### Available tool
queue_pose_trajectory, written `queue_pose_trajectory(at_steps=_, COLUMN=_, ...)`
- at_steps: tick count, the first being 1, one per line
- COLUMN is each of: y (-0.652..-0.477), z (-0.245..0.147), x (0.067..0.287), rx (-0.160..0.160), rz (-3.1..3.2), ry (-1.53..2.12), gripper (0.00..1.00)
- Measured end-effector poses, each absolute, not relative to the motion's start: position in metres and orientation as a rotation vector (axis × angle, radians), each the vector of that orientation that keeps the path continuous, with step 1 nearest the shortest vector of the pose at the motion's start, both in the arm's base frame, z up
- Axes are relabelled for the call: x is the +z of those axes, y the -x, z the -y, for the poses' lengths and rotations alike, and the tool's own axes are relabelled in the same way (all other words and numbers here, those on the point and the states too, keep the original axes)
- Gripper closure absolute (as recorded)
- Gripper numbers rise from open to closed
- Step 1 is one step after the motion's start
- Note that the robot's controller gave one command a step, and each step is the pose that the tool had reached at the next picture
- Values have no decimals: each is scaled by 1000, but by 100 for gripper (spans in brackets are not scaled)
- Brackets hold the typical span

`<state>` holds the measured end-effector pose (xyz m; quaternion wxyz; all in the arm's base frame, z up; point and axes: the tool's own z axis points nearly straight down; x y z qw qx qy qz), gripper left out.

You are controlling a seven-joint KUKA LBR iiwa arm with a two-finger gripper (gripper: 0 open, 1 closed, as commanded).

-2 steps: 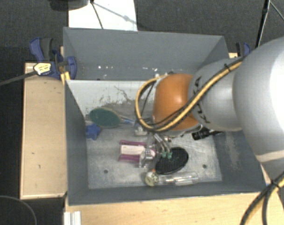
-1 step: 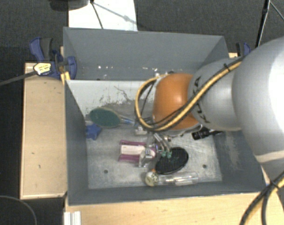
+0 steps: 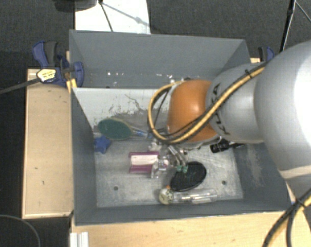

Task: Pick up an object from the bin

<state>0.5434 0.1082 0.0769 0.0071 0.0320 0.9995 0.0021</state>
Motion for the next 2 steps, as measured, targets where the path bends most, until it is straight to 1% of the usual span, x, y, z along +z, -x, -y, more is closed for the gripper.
queue_pose_trajectory(at_steps=1, y=-545, z=-108, x=119, rx=3, rz=-3133, ry=-108, gripper=100)
queue_pose_trajectory(at_steps=2, y=-545, z=-108, x=125, rx=2, rz=-3135, ry=-112, gripper=100)
